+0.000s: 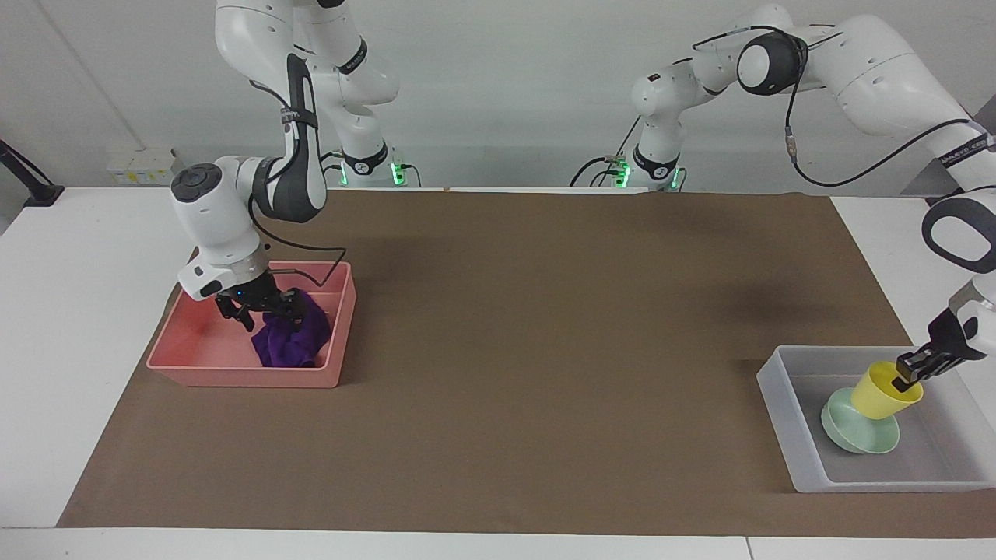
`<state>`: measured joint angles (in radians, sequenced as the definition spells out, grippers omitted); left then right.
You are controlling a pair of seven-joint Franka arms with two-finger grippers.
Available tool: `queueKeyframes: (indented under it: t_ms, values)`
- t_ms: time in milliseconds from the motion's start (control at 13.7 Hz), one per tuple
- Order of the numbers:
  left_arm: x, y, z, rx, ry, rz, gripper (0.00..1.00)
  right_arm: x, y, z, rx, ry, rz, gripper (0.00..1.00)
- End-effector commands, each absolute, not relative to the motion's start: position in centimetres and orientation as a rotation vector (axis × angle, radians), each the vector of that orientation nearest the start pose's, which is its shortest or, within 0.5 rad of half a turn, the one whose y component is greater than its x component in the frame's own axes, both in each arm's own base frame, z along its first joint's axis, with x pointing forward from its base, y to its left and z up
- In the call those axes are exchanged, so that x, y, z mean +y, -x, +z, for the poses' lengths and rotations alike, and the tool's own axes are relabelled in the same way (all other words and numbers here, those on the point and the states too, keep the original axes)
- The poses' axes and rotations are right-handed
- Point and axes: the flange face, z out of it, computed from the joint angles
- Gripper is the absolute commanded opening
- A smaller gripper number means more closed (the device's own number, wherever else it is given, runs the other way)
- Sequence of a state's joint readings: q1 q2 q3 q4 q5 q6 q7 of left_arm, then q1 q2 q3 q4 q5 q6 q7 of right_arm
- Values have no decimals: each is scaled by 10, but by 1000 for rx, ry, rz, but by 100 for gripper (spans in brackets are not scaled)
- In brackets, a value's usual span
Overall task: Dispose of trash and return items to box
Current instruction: 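Release the cup in the bin while the right gripper releases the cloth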
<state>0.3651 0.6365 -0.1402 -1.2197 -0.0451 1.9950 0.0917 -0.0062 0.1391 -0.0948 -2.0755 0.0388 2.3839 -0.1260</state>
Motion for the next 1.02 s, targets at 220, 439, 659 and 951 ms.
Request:
queueKeyframes:
  t_ms: [220, 439, 659, 951]
  values:
    - [190, -721, 382, -297, 3231, -274, 0, -8, -592, 439, 61, 3107, -252, 100]
    - [187, -715, 374, -299, 3228, -262, 0, -7, -584, 484, 81, 3104, -225, 100]
    - [183, -708, 368, -291, 3223, -257, 18, -14, -582, 536, 94, 3106, -151, 100]
    - [189, -709, 376, -243, 3208, -271, 79, -19, -568, 586, 101, 3104, -103, 100]
